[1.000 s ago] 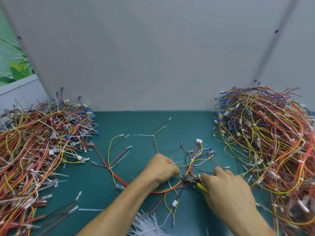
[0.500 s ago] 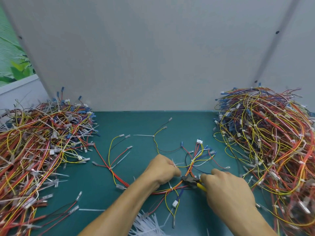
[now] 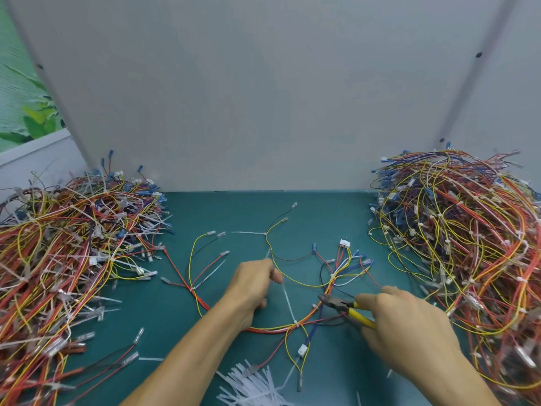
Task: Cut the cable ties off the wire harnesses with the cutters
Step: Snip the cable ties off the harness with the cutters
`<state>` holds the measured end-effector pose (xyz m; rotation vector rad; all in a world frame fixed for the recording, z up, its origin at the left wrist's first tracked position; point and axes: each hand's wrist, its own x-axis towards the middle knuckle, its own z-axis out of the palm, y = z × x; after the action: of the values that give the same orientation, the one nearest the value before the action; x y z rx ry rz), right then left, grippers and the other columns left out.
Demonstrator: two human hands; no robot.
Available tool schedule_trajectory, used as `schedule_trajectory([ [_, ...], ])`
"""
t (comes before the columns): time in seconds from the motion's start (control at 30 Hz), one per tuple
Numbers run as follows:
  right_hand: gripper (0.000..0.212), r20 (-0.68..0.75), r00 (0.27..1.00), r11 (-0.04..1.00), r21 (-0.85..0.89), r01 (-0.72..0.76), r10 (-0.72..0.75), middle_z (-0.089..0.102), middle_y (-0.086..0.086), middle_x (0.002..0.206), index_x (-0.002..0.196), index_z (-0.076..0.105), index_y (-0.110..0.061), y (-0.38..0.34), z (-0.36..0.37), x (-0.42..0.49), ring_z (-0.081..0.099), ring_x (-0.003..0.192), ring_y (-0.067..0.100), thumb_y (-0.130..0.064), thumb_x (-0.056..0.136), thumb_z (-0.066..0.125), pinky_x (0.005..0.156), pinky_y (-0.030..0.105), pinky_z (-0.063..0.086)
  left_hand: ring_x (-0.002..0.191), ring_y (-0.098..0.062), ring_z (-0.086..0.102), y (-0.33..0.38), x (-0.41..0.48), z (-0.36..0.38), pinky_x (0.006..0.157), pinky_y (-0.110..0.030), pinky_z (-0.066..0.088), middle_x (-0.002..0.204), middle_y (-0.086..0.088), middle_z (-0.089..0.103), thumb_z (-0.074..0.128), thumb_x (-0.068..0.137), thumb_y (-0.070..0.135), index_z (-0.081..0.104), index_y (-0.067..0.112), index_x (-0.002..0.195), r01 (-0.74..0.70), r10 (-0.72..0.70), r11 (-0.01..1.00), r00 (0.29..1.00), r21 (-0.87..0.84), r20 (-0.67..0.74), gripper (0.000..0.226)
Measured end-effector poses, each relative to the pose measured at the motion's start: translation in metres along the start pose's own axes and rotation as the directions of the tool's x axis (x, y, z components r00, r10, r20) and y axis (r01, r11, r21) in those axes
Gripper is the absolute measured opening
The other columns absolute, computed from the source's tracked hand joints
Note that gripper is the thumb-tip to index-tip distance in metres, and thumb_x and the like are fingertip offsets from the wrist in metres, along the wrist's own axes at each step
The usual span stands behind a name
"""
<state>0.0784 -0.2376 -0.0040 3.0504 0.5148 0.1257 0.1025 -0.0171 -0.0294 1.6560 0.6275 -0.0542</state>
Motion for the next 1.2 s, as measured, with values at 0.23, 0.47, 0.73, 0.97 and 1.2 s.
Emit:
schedule_trajectory([
  [0.23, 0.030, 0.070, 0.997, 0.997, 0.074, 0.037, -0.042, 0.040, -0.010, 0.087, 0.112, 0.049, -0.043, 0.001, 0.005, -0.004, 0.057, 0.102, 0.014, -0.045, 0.083, 0.044, 0.062, 0.028, 0.034, 0.043, -0.012, 0.037, -0.021, -0.012, -0.009, 0.045, -0.023, 0.034, 0.059, 0.001, 0.042, 0.037, 0.090, 0.005, 0.063, 0.010, 0.081, -0.047, 0.048, 0.999, 0.994, -0.011, 0.096, 0.027],
  [0.47, 0.040, 0.108, 0.990, 0.989, 0.128, 0.072, -0.086, 0.044, -0.009, 0.093, 0.121, 0.048, -0.048, -0.008, 0.015, -0.001, 0.058, 0.104, 0.017, -0.042, 0.082, 0.046, 0.065, 0.029, 0.034, 0.043, 0.000, 0.040, -0.027, -0.014, -0.003, 0.047, -0.020, 0.030, 0.039, 0.016, 0.047, 0.070, 0.077, 0.026, 0.069, 0.018, 0.073, -0.272, 0.228, 0.881, 0.961, 0.387, 0.157, 0.009],
  [0.73, 0.036, 0.113, 0.986, 0.987, 0.116, 0.112, -0.125, 0.047, -0.009, 0.096, 0.118, 0.053, -0.042, -0.014, 0.017, 0.006, 0.056, 0.103, 0.020, -0.039, 0.083, 0.047, 0.065, 0.029, 0.034, 0.051, -0.006, 0.041, -0.029, -0.016, -0.004, 0.054, -0.022, 0.032, 0.048, 0.013, 0.050, 0.070, 0.081, 0.025, 0.067, 0.018, 0.065, -0.296, 0.243, 0.886, 0.952, 0.358, 0.187, 0.018],
  [0.97, 0.036, 0.126, 0.981, 0.986, 0.095, 0.136, -0.147, 0.043, -0.008, 0.092, 0.116, 0.053, -0.041, -0.014, 0.014, 0.007, 0.056, 0.102, 0.021, -0.034, 0.082, 0.047, 0.064, 0.029, 0.033, 0.056, -0.005, 0.043, -0.028, -0.018, -0.005, 0.057, -0.021, 0.033, 0.053, 0.013, 0.053, 0.069, 0.083, 0.021, 0.070, 0.013, 0.073, -0.322, 0.254, 0.895, 0.937, 0.309, 0.241, 0.013],
  [1.2, 0.034, 0.135, 0.973, 0.982, 0.050, 0.182, -0.187, 0.039, -0.008, 0.090, 0.117, 0.052, -0.041, -0.013, 0.011, 0.012, 0.054, 0.101, 0.021, -0.032, 0.084, 0.048, 0.061, 0.029, 0.029, 0.062, -0.011, 0.043, -0.027, -0.019, -0.005, 0.063, -0.025, 0.032, 0.062, 0.006, 0.054, 0.069, 0.083, 0.019, 0.070, 0.009, 0.075, -0.314, 0.243, 0.906, 0.935, 0.283, 0.259, 0.013],
])
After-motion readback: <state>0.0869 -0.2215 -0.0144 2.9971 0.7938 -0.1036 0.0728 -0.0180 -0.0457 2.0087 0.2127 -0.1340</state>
